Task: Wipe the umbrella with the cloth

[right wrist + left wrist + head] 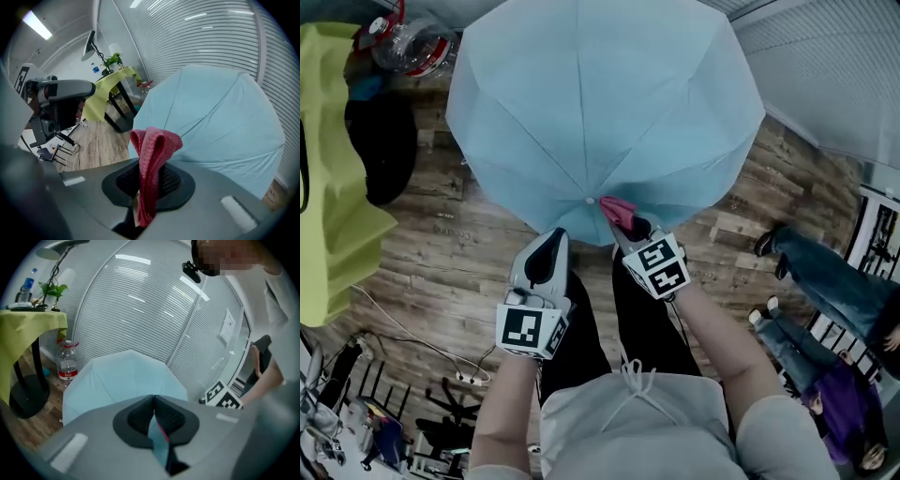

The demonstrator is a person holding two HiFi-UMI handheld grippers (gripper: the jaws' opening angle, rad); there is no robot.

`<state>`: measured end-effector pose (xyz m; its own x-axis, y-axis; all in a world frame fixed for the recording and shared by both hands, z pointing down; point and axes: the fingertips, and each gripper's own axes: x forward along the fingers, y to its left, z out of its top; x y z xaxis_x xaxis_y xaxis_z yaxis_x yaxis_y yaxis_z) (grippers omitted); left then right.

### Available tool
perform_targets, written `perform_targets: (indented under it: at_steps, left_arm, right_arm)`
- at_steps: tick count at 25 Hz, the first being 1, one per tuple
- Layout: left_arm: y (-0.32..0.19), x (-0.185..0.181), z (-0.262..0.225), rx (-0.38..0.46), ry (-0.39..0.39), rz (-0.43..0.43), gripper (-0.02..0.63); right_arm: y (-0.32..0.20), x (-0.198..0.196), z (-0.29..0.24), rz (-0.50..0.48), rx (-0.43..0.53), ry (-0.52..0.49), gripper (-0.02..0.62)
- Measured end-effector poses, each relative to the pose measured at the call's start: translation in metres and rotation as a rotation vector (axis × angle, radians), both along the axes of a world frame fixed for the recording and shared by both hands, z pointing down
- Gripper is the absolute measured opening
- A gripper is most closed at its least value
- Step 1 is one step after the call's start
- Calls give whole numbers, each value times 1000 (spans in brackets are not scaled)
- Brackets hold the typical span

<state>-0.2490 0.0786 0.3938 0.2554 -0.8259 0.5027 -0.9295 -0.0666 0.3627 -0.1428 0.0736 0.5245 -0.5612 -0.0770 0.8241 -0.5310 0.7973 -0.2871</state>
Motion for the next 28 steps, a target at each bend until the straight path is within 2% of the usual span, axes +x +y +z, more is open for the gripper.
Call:
perform_targets:
  at_steps: [4, 10, 13, 16, 20, 25, 28]
  left_arm:
    - [-10, 8, 20, 29, -14, 29, 6]
    - [-9, 10, 53, -15, -35, 28, 6]
    - [-5, 10, 62, -42, -46, 10, 6]
    - [-9, 12, 61, -58, -34, -28, 6]
    - [-18, 17, 63, -63, -29, -49, 6]
    - [-33, 35, 58, -19, -72, 8, 6]
    - [-46, 52, 55, -6, -61, 40, 6]
  right_arm:
    - [0, -13, 40, -62, -42, 10, 52]
    - [7, -28, 72, -94, -54, 20, 54]
    - [-4, -22, 84, -54, -63, 49, 54]
    - [-21, -17, 87, -10, -100, 54, 54]
    - [-32, -12, 85, -39, -105, 36, 57]
    - [-45, -1, 81, -25, -88, 30, 57]
    - [-53, 6, 78, -38, -46, 47, 58]
